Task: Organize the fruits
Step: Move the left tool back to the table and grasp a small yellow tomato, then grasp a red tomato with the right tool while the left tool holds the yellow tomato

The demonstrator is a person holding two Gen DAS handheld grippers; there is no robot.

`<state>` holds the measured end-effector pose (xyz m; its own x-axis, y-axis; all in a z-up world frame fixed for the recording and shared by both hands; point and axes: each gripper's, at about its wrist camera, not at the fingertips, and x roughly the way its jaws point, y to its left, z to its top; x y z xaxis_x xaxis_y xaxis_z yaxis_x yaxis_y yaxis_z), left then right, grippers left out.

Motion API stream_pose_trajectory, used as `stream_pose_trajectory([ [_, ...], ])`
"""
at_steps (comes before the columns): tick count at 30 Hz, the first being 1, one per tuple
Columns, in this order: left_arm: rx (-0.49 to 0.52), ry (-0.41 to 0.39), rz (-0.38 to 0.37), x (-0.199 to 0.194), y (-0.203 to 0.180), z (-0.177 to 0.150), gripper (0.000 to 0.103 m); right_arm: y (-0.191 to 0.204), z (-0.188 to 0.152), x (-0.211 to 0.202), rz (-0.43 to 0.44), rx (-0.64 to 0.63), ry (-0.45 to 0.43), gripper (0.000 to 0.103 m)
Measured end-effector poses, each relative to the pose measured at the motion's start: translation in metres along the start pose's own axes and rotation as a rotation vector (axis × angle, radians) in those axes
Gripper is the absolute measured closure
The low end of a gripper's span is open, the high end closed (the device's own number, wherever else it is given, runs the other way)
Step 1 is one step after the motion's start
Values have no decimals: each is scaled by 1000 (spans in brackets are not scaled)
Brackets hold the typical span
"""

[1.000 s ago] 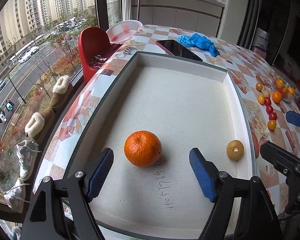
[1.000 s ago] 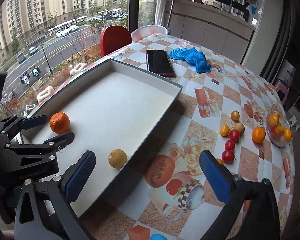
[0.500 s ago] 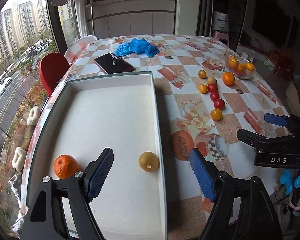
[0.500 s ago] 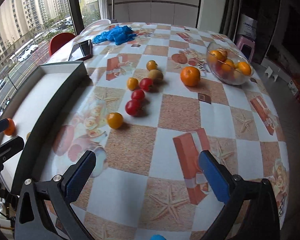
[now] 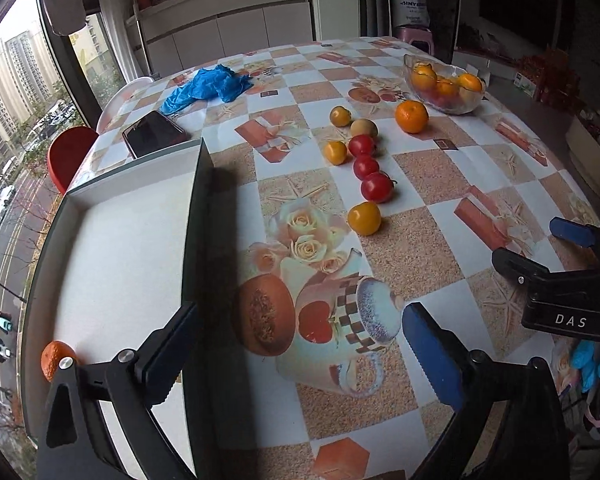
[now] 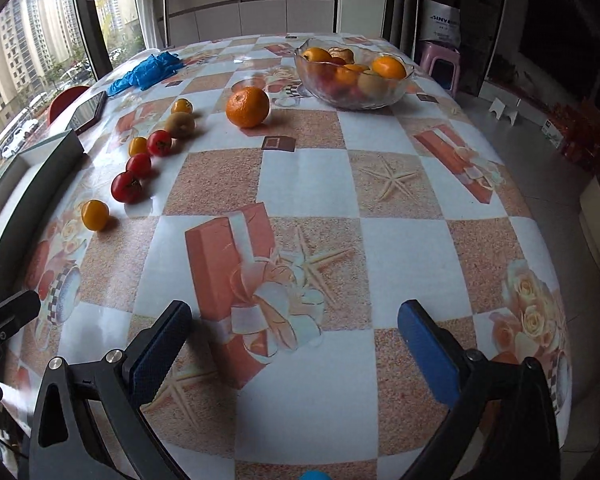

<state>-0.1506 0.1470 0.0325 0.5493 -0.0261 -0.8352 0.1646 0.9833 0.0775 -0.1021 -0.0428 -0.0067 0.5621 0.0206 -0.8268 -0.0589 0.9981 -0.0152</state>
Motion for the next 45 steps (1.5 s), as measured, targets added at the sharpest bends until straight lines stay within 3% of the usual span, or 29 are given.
stream_pose_trajectory([
  [6,46,-36,-5,8,-11,15,3,1,-2,-1,9,-9,-49,0],
  [14,-65,-1,55,35,28,27,3,0,-2,0,10,-6,-53,0],
  [16,-82,-1,38,35,31,28,3,0,-2,0,10,-6,-53,0],
  [20,-31,-25,-8,29,14,26,3,0,-2,0,10,-6,-53,0],
  [24,48,-33,-12,31,-14,30,3,0,-2,-1,11,-6,-53,0],
  [28,57,-22,-7,39,-28,38,3,0,-2,-1,11,-6,-53,0],
  [31,25,28,-24,51,-27,44,34,0,-2,0,11,-6,-53,0],
  [36,-21,37,-70,55,-25,50,58,0,-2,0,11,-6,-54,0],
  [38,-11,35,-89,54,-28,50,75,0,-2,0,11,-6,-54,0],
  [45,-20,34,-106,48,-22,42,79,0,-2,0,10,-8,-52,0],
])
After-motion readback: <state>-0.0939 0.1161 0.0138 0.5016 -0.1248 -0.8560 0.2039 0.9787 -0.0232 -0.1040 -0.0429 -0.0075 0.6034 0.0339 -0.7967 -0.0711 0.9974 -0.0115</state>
